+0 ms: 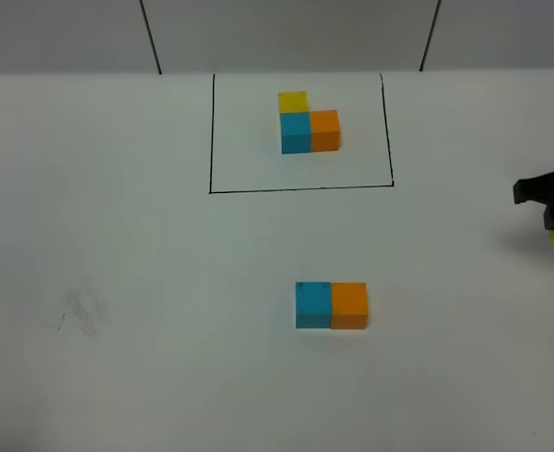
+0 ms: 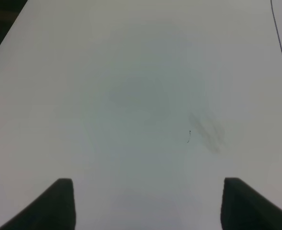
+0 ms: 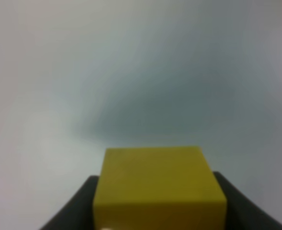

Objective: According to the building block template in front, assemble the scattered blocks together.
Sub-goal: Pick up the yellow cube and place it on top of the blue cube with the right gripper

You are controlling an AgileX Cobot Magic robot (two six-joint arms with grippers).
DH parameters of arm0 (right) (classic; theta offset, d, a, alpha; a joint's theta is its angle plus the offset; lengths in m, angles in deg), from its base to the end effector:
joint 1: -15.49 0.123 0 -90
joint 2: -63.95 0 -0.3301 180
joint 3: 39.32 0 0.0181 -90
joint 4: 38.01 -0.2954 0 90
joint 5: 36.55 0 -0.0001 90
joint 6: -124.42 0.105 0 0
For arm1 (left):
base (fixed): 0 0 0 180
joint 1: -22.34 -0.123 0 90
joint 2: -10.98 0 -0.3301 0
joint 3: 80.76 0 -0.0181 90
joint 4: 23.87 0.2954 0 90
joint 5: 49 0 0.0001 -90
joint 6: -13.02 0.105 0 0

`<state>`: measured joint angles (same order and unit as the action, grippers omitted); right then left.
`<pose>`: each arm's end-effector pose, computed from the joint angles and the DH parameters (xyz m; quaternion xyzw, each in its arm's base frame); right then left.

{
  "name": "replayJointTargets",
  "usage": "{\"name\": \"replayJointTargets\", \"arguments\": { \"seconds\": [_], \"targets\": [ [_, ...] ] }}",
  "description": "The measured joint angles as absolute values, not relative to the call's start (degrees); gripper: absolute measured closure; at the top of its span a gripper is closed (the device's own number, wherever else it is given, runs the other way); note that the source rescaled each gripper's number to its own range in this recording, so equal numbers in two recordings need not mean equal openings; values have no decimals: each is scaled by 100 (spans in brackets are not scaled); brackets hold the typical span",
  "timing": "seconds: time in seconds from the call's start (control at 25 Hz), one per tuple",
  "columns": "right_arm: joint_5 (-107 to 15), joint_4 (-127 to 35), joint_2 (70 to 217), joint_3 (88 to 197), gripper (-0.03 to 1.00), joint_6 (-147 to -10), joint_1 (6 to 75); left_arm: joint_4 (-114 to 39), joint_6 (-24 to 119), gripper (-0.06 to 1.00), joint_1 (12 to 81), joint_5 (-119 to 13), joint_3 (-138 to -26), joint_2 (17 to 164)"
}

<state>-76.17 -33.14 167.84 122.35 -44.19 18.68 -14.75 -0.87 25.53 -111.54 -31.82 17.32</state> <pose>0.3713 0.0150 0.2017 0.0426 0.9861 -0.0117 0.1604 -0.0026 0.0149 0.2945 -0.0846 0.8495 0.0020 0.5208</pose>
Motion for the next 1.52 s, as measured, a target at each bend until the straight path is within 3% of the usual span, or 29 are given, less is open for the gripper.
{"name": "replayJointTargets", "arguments": {
  "seconds": [0.44,0.68,1.08,1.52],
  "targets": [
    [-8388,-2654,17011,13198,75,-1903,3709,-1475,-87,49,2553,-11154,-3182,1732],
    [-8578,-2622,17611,13828,75,-1344,4413,-1475,-87,49,2553,-11154,-3182,1732],
    [-8945,-2622,18547,14686,75,-895,5233,-1475,-87,49,2553,-11154,-3182,1732],
    [-8727,-2420,18613,14773,75,-509,5878,-1475,-92,49,2553,-11154,-3182,1732]
  ]
}}
